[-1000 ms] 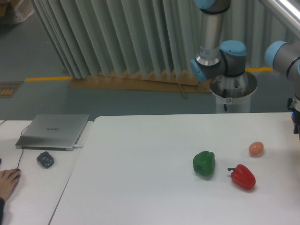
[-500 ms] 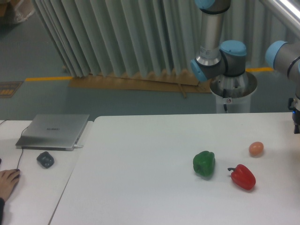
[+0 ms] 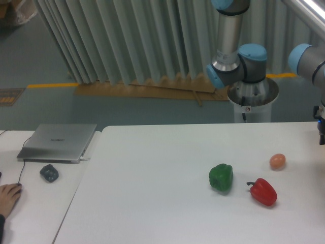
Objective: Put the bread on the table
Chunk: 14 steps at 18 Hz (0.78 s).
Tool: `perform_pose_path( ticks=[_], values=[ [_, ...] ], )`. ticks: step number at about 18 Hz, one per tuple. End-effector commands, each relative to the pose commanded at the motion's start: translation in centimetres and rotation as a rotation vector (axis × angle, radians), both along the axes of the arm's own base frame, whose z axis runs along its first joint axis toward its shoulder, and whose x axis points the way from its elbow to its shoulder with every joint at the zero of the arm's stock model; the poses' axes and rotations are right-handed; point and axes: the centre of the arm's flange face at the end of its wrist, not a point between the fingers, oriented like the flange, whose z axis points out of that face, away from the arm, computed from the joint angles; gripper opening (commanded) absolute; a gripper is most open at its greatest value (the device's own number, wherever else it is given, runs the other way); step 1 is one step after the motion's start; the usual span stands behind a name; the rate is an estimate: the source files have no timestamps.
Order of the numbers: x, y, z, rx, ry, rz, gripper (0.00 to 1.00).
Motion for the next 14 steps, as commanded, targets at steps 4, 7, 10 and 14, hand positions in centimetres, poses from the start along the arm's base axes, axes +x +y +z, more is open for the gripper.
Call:
perform_pose_path(
  ticks=[4,7,10,14],
  values=[
    [-0.09,0.13,0.13,0.008,0.017,0.018,1.00],
    [-0.17,0.07,0.08,0.011,0.023,0.020,1.00],
    [-0.19,0.19,0.05,0.013,0.027,0.020,1.00],
    [-0.26,0.15,0.06,0.010,0.035,0.020,1.00]
  ],
)
